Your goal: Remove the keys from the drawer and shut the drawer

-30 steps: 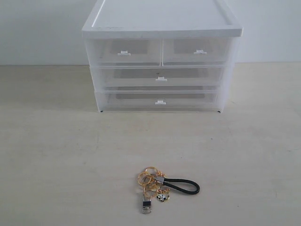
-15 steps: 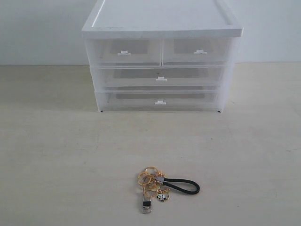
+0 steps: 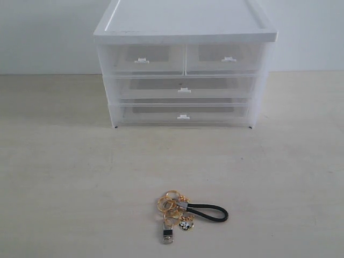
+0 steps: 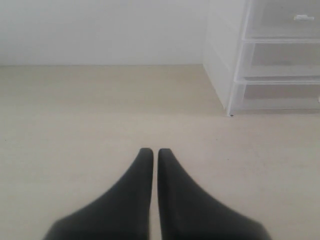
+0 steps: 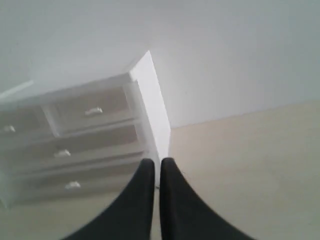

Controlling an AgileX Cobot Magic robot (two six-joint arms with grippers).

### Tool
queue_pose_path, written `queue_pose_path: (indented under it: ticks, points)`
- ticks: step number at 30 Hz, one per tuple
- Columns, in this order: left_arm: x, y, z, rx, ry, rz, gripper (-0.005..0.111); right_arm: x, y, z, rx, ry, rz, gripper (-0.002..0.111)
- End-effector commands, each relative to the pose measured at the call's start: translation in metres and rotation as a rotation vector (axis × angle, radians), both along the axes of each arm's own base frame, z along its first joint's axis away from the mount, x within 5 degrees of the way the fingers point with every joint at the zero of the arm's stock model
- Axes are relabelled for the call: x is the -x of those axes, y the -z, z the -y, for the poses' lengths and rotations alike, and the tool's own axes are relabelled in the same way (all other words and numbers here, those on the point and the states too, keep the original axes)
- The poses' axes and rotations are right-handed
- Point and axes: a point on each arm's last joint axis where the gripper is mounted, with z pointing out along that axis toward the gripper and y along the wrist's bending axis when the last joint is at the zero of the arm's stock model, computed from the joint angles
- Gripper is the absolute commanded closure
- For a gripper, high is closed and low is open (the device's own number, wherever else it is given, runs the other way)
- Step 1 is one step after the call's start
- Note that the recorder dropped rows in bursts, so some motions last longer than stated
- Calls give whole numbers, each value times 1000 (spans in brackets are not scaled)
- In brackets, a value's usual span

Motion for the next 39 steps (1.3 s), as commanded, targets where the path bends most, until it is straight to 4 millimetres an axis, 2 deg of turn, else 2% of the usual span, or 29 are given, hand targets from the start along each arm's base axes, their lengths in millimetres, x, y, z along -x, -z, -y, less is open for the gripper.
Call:
queue_pose_path:
  ticks: [1, 5, 39]
  points:
    - [0, 0, 0, 0, -3, 2, 103, 1, 13, 1, 219, 1, -107, 108]
    - [0, 0, 0, 0, -3, 2, 103, 3, 26, 2, 239, -5, -251, 108]
    - [0, 0, 0, 0, -3, 2, 103, 3, 27, 2, 247, -7, -257, 108]
